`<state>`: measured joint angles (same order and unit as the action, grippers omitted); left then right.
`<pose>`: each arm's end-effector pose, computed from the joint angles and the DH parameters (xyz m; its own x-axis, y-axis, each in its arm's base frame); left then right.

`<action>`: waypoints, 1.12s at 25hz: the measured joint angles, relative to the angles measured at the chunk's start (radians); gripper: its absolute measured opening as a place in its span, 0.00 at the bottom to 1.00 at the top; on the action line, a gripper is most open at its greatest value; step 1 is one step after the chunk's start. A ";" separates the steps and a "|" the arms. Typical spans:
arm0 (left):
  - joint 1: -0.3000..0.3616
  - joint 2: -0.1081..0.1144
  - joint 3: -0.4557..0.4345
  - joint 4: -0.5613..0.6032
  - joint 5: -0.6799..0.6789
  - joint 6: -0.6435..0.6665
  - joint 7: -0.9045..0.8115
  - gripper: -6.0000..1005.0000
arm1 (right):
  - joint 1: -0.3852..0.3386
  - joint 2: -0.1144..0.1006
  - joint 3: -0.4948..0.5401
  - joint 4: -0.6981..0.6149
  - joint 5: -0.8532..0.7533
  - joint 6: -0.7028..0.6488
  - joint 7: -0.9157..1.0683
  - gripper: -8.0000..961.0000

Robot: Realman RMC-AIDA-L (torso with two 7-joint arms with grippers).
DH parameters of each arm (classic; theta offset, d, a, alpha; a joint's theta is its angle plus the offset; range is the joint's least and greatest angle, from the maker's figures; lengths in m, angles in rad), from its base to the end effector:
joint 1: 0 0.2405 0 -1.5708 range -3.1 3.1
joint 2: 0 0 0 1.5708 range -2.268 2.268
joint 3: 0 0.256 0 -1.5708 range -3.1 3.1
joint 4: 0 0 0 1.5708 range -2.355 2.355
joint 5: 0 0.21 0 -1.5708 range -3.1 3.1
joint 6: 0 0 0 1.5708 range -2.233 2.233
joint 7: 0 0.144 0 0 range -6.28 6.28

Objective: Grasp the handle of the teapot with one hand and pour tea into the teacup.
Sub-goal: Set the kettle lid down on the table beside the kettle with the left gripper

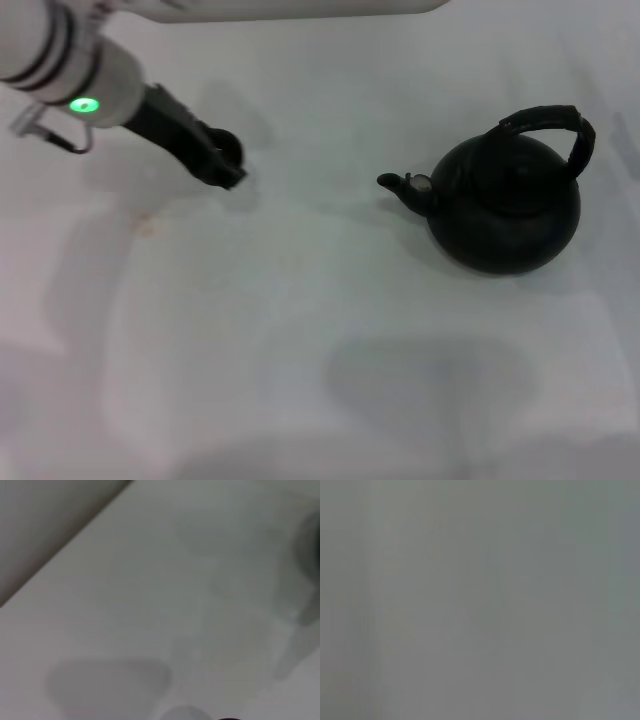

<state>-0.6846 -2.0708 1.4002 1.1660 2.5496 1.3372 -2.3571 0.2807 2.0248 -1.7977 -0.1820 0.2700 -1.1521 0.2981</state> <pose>-0.1752 0.3864 -0.0205 0.8526 0.4832 -0.1989 0.3706 -0.8275 -0.4217 0.3783 0.2930 0.0182 0.7019 -0.0233 -0.7119 -0.7105 -0.0933 -0.6975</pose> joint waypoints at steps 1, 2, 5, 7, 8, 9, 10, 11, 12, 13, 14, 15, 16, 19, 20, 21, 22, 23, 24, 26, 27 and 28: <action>-0.017 -0.001 0.039 -0.006 -0.001 -0.008 -0.014 0.70 | 0.000 0.000 0.000 -0.001 0.000 0.000 -0.001 0.88; -0.028 -0.002 0.067 -0.011 -0.004 -0.016 -0.024 0.70 | 0.000 0.000 0.000 -0.002 0.000 0.000 -0.001 0.88; -0.063 -0.005 0.152 -0.032 -0.031 -0.042 -0.044 0.70 | 0.001 0.000 0.000 -0.007 0.000 0.000 -0.002 0.88; -0.077 -0.006 0.202 -0.043 -0.052 -0.053 -0.046 0.70 | 0.001 0.000 0.000 -0.008 0.000 0.000 -0.002 0.88; -0.082 -0.006 0.230 -0.049 -0.058 -0.064 -0.047 0.70 | 0.001 -0.001 0.000 -0.008 0.000 0.000 -0.002 0.88; -0.085 -0.007 0.259 -0.056 -0.061 -0.078 -0.050 0.70 | 0.002 -0.001 0.000 -0.008 0.000 0.000 -0.002 0.88; -0.086 -0.008 0.280 -0.060 -0.061 -0.092 -0.055 0.70 | 0.002 -0.001 0.000 -0.008 0.000 0.000 -0.002 0.88; -0.087 -0.009 0.309 -0.065 -0.062 -0.109 -0.063 0.70 | 0.003 -0.001 0.000 -0.008 0.000 0.000 -0.002 0.88; -0.087 -0.009 0.309 -0.065 -0.062 -0.109 -0.063 0.70 | 0.004 -0.001 0.000 -0.008 0.000 0.000 -0.002 0.88; -0.087 -0.009 0.342 -0.069 -0.063 -0.124 -0.076 0.70 | 0.005 -0.001 0.000 -0.008 0.000 0.000 -0.002 0.88; -0.087 -0.010 0.375 -0.070 -0.072 -0.135 -0.087 0.70 | 0.005 -0.001 0.000 -0.008 0.000 0.000 -0.002 0.88; -0.087 -0.010 0.384 -0.070 -0.084 -0.137 -0.088 0.70 | 0.006 -0.002 0.000 -0.008 0.000 0.000 -0.002 0.88; -0.087 -0.010 0.388 -0.070 -0.092 -0.138 -0.088 0.70 | 0.006 -0.002 0.000 -0.008 0.000 0.000 -0.002 0.88; -0.087 -0.010 0.394 -0.071 -0.137 -0.139 -0.085 0.70 | 0.006 -0.002 0.000 -0.008 0.000 0.000 -0.002 0.87; -0.087 -0.010 0.395 -0.072 -0.146 -0.140 -0.082 0.70 | 0.006 -0.002 0.000 -0.007 0.000 0.000 -0.002 0.87; -0.086 -0.010 0.397 -0.075 -0.151 -0.140 -0.079 0.70 | 0.006 -0.002 0.000 -0.006 0.000 0.000 -0.002 0.87; -0.086 -0.010 0.398 -0.080 -0.153 -0.140 -0.076 0.70 | 0.006 -0.002 0.000 -0.006 0.000 0.000 -0.002 0.87; -0.086 -0.010 0.402 -0.087 -0.155 -0.141 -0.074 0.70 | 0.006 -0.002 0.000 -0.005 0.000 0.000 -0.002 0.87; -0.087 -0.010 0.409 -0.104 -0.160 -0.144 -0.075 0.70 | 0.006 -0.002 0.000 -0.005 0.000 0.000 -0.002 0.87; -0.087 -0.010 0.411 -0.110 -0.164 -0.145 -0.075 0.70 | 0.006 -0.002 0.000 -0.004 0.000 0.000 -0.002 0.87; -0.088 -0.011 0.412 -0.117 -0.166 -0.146 -0.076 0.70 | 0.006 -0.002 0.000 -0.003 0.000 0.000 -0.002 0.87; -0.088 -0.011 0.412 -0.119 -0.167 -0.146 -0.075 0.70 | 0.006 -0.002 0.000 -0.003 0.000 0.000 -0.002 0.87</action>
<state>-0.7725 -2.0814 1.8123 1.0468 2.3831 1.1910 -2.4319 0.2868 2.0232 -1.7977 -0.1850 0.2699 -1.1520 0.2960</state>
